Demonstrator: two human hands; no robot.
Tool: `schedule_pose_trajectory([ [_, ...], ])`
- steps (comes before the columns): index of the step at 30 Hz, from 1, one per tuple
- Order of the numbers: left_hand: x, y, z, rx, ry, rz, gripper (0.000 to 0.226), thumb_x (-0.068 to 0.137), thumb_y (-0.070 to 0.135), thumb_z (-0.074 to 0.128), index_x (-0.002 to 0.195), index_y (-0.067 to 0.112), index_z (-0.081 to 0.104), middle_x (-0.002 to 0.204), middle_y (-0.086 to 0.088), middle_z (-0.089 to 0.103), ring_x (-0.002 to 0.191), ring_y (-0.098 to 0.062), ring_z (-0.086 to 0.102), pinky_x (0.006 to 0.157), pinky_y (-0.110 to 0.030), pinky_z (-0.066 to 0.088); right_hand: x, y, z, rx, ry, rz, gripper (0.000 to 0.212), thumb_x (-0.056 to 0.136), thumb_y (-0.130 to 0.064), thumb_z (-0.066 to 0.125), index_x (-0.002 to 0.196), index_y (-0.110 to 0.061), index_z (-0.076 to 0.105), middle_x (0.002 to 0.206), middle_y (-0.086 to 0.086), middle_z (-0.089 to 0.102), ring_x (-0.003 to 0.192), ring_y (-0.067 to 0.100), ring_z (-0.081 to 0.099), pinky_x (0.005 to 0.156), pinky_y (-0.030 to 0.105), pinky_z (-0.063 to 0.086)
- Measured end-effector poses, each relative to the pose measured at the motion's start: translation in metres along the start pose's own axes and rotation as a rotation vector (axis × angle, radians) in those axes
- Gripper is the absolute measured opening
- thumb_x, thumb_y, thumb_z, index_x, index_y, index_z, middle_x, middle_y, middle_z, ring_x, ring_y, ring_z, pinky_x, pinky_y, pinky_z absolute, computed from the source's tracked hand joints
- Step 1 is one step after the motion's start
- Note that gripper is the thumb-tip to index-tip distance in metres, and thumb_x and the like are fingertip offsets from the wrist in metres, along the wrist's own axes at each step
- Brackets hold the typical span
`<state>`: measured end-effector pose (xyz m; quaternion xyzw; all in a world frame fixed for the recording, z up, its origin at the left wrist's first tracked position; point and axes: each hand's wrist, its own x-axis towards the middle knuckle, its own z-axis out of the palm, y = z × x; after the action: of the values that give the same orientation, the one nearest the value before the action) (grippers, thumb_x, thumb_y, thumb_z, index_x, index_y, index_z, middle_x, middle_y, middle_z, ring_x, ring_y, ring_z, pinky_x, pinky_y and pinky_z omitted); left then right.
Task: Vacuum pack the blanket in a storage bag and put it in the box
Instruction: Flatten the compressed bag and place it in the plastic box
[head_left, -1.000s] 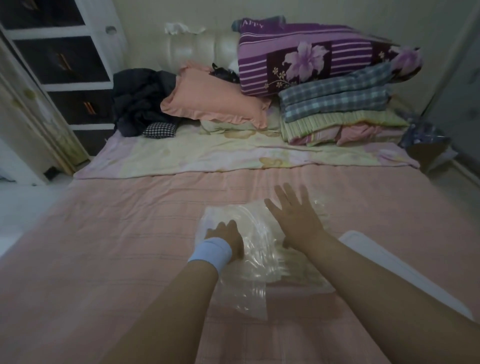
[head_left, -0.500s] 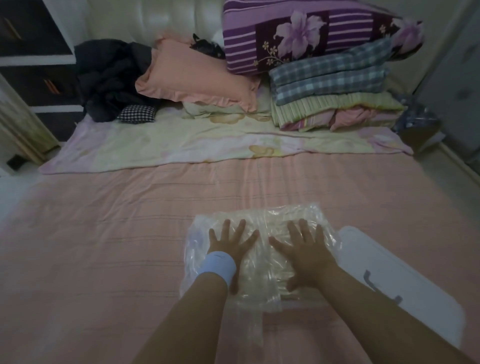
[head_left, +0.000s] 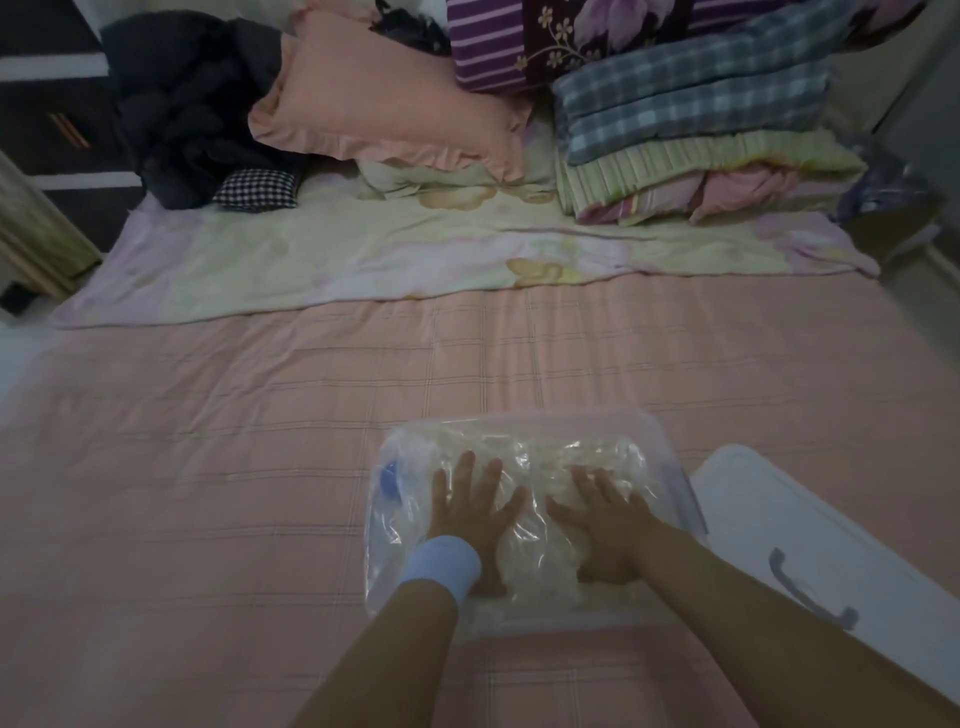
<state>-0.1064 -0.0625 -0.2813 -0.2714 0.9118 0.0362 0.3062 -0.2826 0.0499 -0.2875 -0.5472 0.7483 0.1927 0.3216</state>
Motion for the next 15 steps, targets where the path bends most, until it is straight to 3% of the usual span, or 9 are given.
schedule_pose_trajectory([
  [2, 0.000, -0.003, -0.022, -0.144, -0.107, 0.005, 0.086, 0.086, 0.062, 0.048, 0.150, 0.047, -0.006, 0.155, 0.004, -0.034, 0.137, -0.033, -0.040, 0.108, -0.062, -0.023, -0.003, -0.003, -0.011, 0.119, 0.006, 0.038, 0.078, 0.088, -0.051, 0.057, 0.153, -0.055, 0.013, 0.167, -0.001, -0.019, 0.154, 0.030, -0.013, 0.120, 0.062, 0.003],
  [4, -0.008, -0.015, -0.052, -0.245, -0.104, 0.030, 0.064, 0.093, 0.040, 0.047, 0.150, 0.047, 0.017, 0.163, 0.008, -0.009, 0.147, -0.027, -0.019, 0.117, -0.055, -0.009, -0.009, -0.015, -0.030, 0.152, 0.108, 0.082, 0.051, 0.092, -0.051, 0.042, 0.142, -0.045, 0.045, 0.164, 0.004, 0.020, 0.150, 0.031, 0.022, 0.118, 0.060, 0.016],
  [6, -0.025, -0.034, -0.073, -0.261, 0.118, 0.044, 0.060, 0.089, 0.018, 0.054, 0.142, 0.042, 0.038, 0.158, 0.006, 0.018, 0.147, -0.025, 0.011, 0.119, -0.043, 0.013, -0.013, -0.033, -0.047, 0.105, 0.390, 0.111, 0.055, 0.090, -0.054, 0.025, 0.120, -0.029, 0.063, 0.132, 0.007, 0.054, 0.123, 0.030, 0.051, 0.107, 0.049, 0.031],
  [7, -0.033, -0.046, -0.075, -0.245, 0.265, 0.026, 0.060, 0.084, 0.015, 0.060, 0.137, 0.038, 0.044, 0.153, 0.005, 0.024, 0.143, -0.024, 0.019, 0.116, -0.037, 0.021, -0.014, -0.045, -0.053, 0.120, 0.542, 0.080, 0.060, 0.085, -0.057, 0.022, 0.112, -0.024, 0.064, 0.119, 0.004, 0.057, 0.113, 0.028, 0.054, 0.099, 0.045, 0.034],
  [9, -0.048, -0.064, -0.067, -0.217, 0.399, -0.003, 0.074, 0.074, 0.025, 0.074, 0.138, 0.031, 0.039, 0.148, 0.002, 0.022, 0.139, -0.023, 0.021, 0.112, -0.033, 0.028, -0.011, -0.066, -0.058, 0.227, 0.679, -0.094, 0.058, 0.082, -0.062, 0.034, 0.117, -0.024, 0.061, 0.120, 0.002, 0.054, 0.115, 0.027, 0.052, 0.098, 0.042, 0.035],
  [10, -0.054, -0.070, -0.058, -0.201, 0.349, -0.008, 0.089, 0.070, 0.034, 0.079, 0.144, 0.028, 0.030, 0.151, -0.001, 0.017, 0.141, -0.025, 0.017, 0.113, -0.034, 0.028, -0.009, -0.077, -0.058, 0.270, 0.618, -0.195, 0.062, 0.082, -0.064, 0.047, 0.131, -0.026, 0.055, 0.137, 0.004, 0.048, 0.130, 0.028, 0.044, 0.106, 0.044, 0.032],
  [12, -0.057, -0.071, -0.036, -0.137, 0.181, -0.010, 0.118, 0.066, 0.045, 0.083, 0.153, 0.023, 0.006, 0.159, -0.005, -0.002, 0.148, -0.029, -0.001, 0.120, -0.041, 0.020, -0.004, -0.093, -0.051, 0.252, 0.349, -0.278, 0.101, 0.075, -0.068, 0.067, 0.157, -0.031, 0.020, 0.166, 0.005, 0.009, 0.154, 0.026, 0.005, 0.121, 0.054, 0.012],
  [13, -0.056, -0.070, -0.027, -0.114, 0.127, -0.010, 0.127, 0.066, 0.046, 0.084, 0.154, 0.021, -0.005, 0.160, -0.007, -0.011, 0.149, -0.030, -0.009, 0.121, -0.045, 0.013, -0.001, -0.097, -0.045, 0.199, 0.261, -0.263, 0.118, 0.071, -0.068, 0.073, 0.159, -0.033, 0.002, 0.168, 0.001, -0.010, 0.154, 0.024, -0.012, 0.121, 0.060, 0.003],
  [15, -0.047, -0.069, -0.010, -0.109, 0.098, -0.008, 0.137, 0.064, 0.047, 0.085, 0.152, 0.020, -0.016, 0.159, -0.008, -0.023, 0.147, -0.032, -0.018, 0.121, -0.050, 0.006, 0.008, -0.100, -0.033, 0.104, 0.237, -0.217, 0.134, 0.067, -0.062, 0.081, 0.156, -0.037, -0.016, 0.165, -0.002, -0.026, 0.152, 0.022, -0.022, 0.118, 0.068, -0.001],
])
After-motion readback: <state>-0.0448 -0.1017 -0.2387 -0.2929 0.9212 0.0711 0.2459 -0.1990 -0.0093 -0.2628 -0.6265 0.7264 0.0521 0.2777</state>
